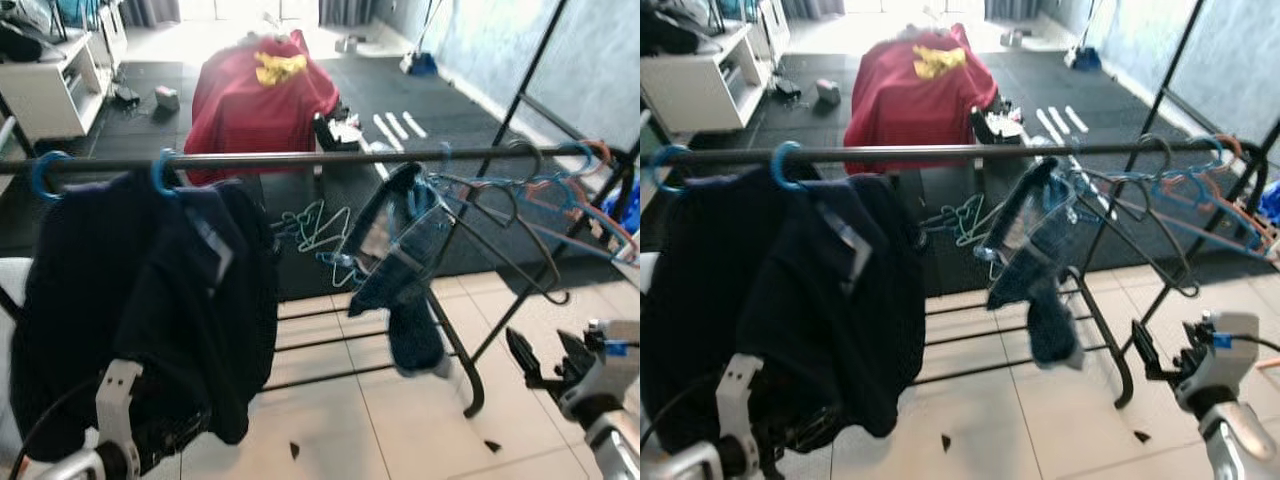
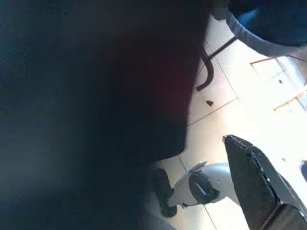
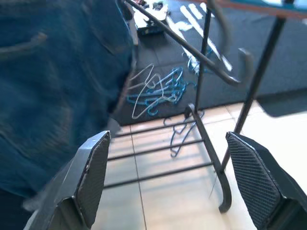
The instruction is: Hang hanger
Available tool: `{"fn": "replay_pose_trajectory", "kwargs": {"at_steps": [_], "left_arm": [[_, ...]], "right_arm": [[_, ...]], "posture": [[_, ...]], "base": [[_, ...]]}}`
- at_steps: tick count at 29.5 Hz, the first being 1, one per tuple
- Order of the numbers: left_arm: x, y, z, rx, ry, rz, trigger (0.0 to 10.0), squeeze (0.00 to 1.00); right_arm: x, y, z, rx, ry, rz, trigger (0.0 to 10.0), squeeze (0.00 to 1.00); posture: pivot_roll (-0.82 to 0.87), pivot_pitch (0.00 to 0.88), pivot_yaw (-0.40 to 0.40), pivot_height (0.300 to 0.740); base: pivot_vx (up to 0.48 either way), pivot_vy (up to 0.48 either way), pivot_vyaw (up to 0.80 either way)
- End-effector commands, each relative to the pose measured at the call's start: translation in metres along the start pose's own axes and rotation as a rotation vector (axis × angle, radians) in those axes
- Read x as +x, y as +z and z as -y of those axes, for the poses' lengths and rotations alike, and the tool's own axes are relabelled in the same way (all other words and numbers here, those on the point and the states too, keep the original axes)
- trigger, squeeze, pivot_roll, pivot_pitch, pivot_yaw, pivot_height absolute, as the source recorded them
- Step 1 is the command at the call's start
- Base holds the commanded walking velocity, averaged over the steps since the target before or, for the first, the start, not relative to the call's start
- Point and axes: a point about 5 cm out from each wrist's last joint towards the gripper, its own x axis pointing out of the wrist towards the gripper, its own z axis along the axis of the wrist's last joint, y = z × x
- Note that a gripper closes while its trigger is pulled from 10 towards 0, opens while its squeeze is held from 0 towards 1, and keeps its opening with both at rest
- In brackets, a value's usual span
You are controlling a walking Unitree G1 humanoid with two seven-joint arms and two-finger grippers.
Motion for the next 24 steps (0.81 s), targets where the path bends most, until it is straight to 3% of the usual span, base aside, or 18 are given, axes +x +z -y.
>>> {"fn": "replay_pose_trajectory", "kwargs": {"at_steps": [1, 2, 3, 4, 6, 7, 9, 10, 11, 12, 14, 15, 16, 18, 20, 22, 23, 24], "left_arm": [[-0.008, 0.006, 0.0, 0.019, -0.053, -0.04, 10.0, 0.0], [-0.016, 0.013, 0.011, 0.031, -0.196, -0.091, 10.0, 0.0], [-0.016, 0.013, 0.011, 0.031, -0.196, -0.091, 10.0, 0.0], [-0.024, 0.017, 0.023, 0.037, -0.325, -0.14, 10.0, 0.0], [-0.024, 0.017, 0.023, 0.037, -0.325, -0.14, 10.0, 0.0], [-0.033, 0.022, 0.036, 0.033, -0.461, -0.175, 10.0, 0.0], [-0.033, 0.022, 0.036, 0.033, -0.461, -0.175, 10.0, 0.0], [-0.041, 0.031, 0.047, 0.023, -0.57, -0.179, 10.0, 0.0], [-0.041, 0.031, 0.047, 0.023, -0.57, -0.179, 10.0, 0.0], [-0.047, 0.057, 0.067, 0.022, -0.728, -0.106, 10.0, 0.0], [-0.047, 0.057, 0.067, 0.022, -0.728, -0.106, 10.0, 0.0], [-0.04, 0.078, 0.081, 0.06, -0.762, 0.006, 10.0, 0.0], [-0.04, 0.078, 0.081, 0.06, -0.762, 0.006, 10.0, 0.0], [-0.025, 0.095, 0.088, 0.096, -0.709, 0.131, 10.0, 0.0], [-0.025, 0.095, 0.088, 0.096, -0.709, 0.131, 10.0, 0.0], [-0.014, 0.106, 0.09, 0.083, -0.651, 0.21, 10.0, 0.0], [0.002, 0.119, 0.089, 0.073, -0.542, 0.305, 10.0, 0.0], [0.002, 0.119, 0.089, 0.073, -0.542, 0.305, 10.0, 0.0]], "right_arm": [[0.002, 0.009, -0.006, -0.04, 0.034, 0.012, 10.0, 0.0], [0.005, 0.016, -0.012, -0.045, 0.056, 0.037, 10.0, 0.0], [0.005, 0.016, -0.012, -0.045, 0.056, 0.037, 10.0, 0.0], [0.007, 0.023, -0.017, -0.04, 0.072, 0.059, 10.0, 0.0], [0.007, 0.023, -0.017, -0.04, 0.072, 0.059, 10.0, 0.0], [0.008, 0.031, -0.022, -0.023, 0.087, 0.086, 10.0, 0.0], [0.008, 0.031, -0.022, -0.023, 0.087, 0.086, 10.0, 0.0], [0.009, 0.037, -0.026, -0.002, 0.108, 0.103, 10.0, 0.0], [0.009, 0.037, -0.026, -0.002, 0.108, 0.103, 10.0, 0.0], [0.009, 0.038, -0.033, -0.011, 0.143, 0.085, 10.0, 0.0], [0.009, 0.038, -0.033, -0.011, 0.143, 0.085, 10.0, 0.0], [0.009, 0.034, -0.039, -0.011, 0.159, 0.066, 10.0, 0.0], [0.009, 0.034, -0.039, -0.011, 0.159, 0.066, 10.0, 0.0], [0.01, 0.033, -0.045, 0.002, 0.177, 0.066, 10.0, 0.0], [0.01, 0.033, -0.045, 0.002, 0.177, 0.066, 10.0, 0.0], [0.011, 0.037, -0.051, 0.007, 0.214, 0.072, 10.0, 0.0], [0.013, 0.045, -0.065, 0.012, 0.296, 0.08, 10.0, 0.0], [0.013, 0.045, -0.065, 0.012, 0.296, 0.08, 10.0, 0.0]], "posture": [[-0.04, 0.116, -0.06, 0.74], [-0.04, 0.119, -0.058, 0.74], [-0.04, 0.119, -0.058, 0.74], [-0.04, 0.119, -0.056, 0.74], [-0.04, 0.119, -0.056, 0.74], [-0.04, 0.12, -0.056, 0.74], [-0.04, 0.12, -0.056, 0.74], [-0.04, 0.12, -0.056, 0.74], [-0.04, 0.12, -0.056, 0.74], [-0.04, 0.122, -0.059, 0.74], [-0.04, 0.122, -0.059, 0.74], [-0.04, 0.121, -0.059, 0.74], [-0.04, 0.121, -0.059, 0.74], [-0.04, 0.121, -0.059, 0.74], [-0.04, 0.121, -0.059, 0.74], [-0.04, 0.121, -0.058, 0.74], [-0.04, 0.121, -0.057, 0.74], [-0.04, 0.121, -0.057, 0.74]], "base": [[0.0, -0.428, 0.0], [0.0, -0.337, 0.0], [0.0, -0.337, 0.0], [0.0, -0.259, 0.0], [0.0, -0.259, 0.0], [0.0, 0.0, 0.0], [0.0, 0.0, 0.0], [0.0, 0.0, 0.0], [0.0, 0.0, 0.0], [0.0, 0.0, 0.0], [0.0, 0.0, 0.0], [0.0, 0.0, 0.0], [0.0, 0.0, 0.0], [0.0, 0.0, 0.0], [0.0, 0.0, 0.0], [0.0, 0.0, 0.0], [0.0, 0.0, 0.0], [0.0, 0.0, 0.0]]}}
